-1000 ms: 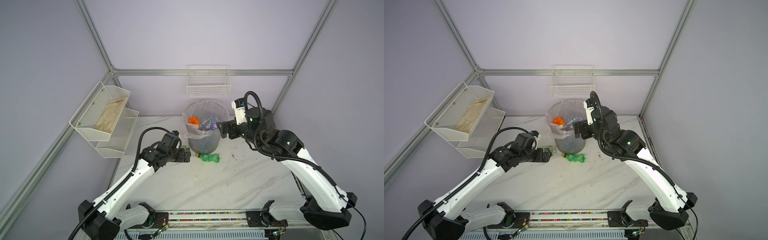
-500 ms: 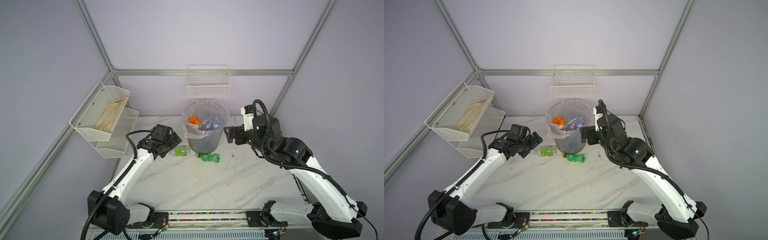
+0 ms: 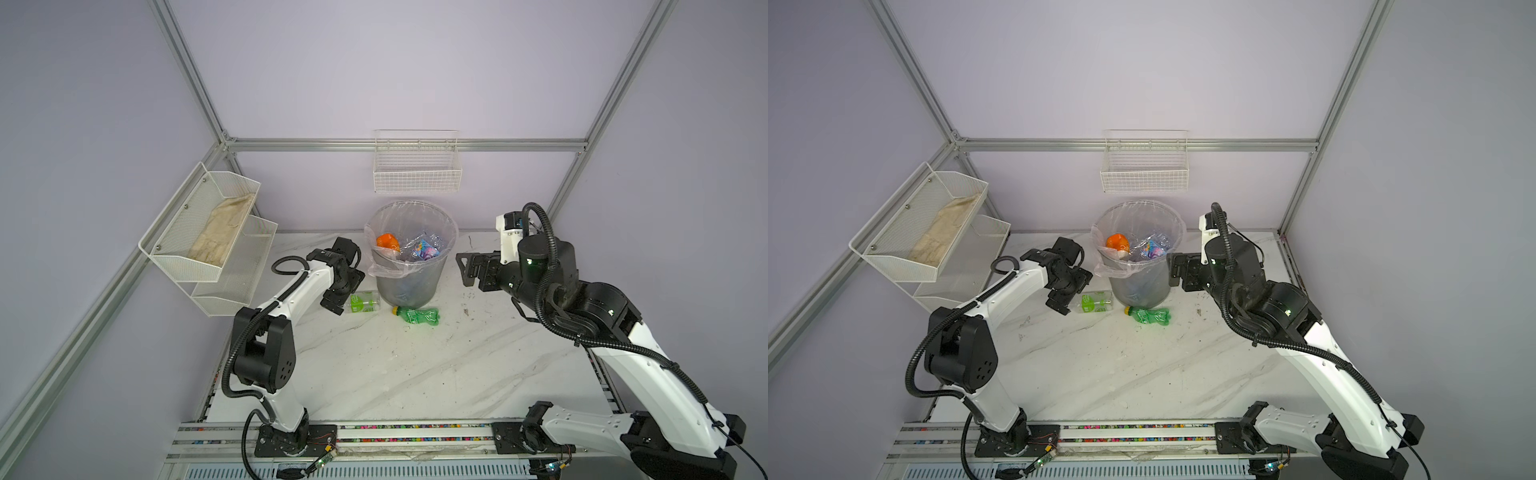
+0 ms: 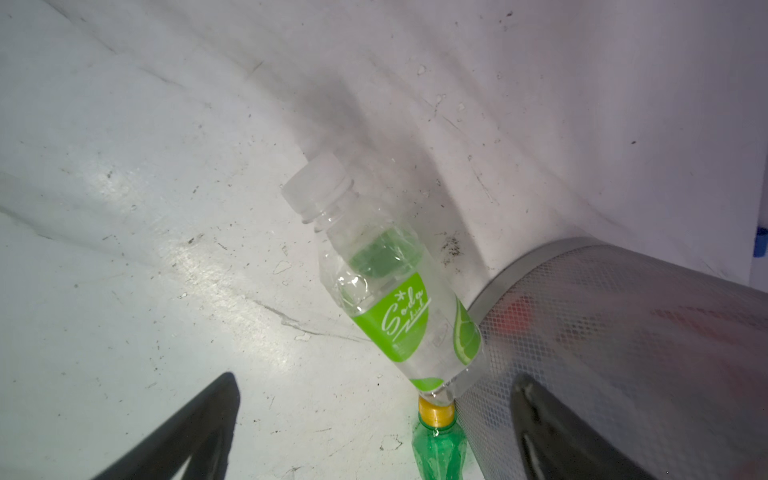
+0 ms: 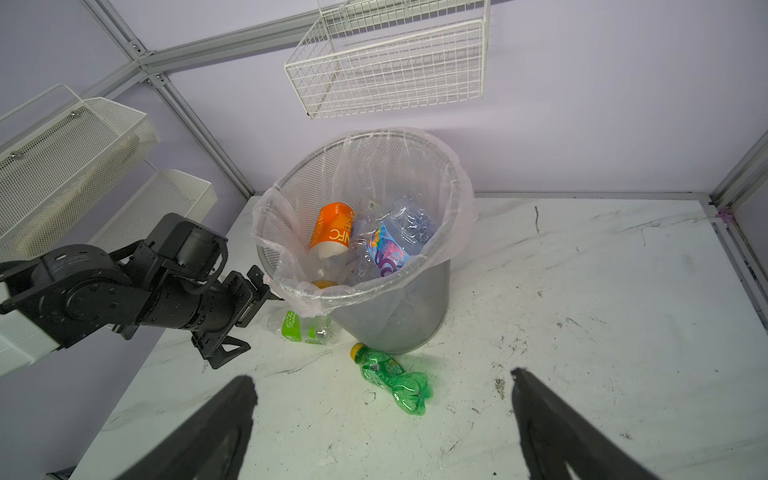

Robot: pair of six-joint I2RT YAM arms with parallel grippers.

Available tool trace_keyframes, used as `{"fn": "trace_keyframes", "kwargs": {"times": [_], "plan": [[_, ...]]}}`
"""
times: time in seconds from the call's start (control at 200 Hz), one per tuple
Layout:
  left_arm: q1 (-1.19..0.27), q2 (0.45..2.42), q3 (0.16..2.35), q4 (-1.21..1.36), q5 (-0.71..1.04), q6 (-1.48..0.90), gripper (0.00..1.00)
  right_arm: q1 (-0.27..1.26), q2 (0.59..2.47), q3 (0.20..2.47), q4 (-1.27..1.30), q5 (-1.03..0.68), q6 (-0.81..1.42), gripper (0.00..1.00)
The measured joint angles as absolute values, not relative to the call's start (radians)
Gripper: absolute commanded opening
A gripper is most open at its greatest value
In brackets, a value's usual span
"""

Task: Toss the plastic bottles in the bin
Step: 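Withdraw the right gripper while the left gripper lowers onto the green-labelled clear bottle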

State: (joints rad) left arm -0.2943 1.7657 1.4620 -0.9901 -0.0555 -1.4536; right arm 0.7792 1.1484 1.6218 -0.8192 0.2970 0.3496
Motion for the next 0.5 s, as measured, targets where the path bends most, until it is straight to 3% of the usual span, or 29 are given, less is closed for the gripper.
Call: {"fn": "trace_keyframes", "kwargs": {"times": [0.5], "plan": [[-0.288, 1.951, 1.524, -0.995, -0.006, -1.534, 1.00, 0.779, 1.145, 1.571, -0.828, 0.326, 0.353, 0.97]]}}
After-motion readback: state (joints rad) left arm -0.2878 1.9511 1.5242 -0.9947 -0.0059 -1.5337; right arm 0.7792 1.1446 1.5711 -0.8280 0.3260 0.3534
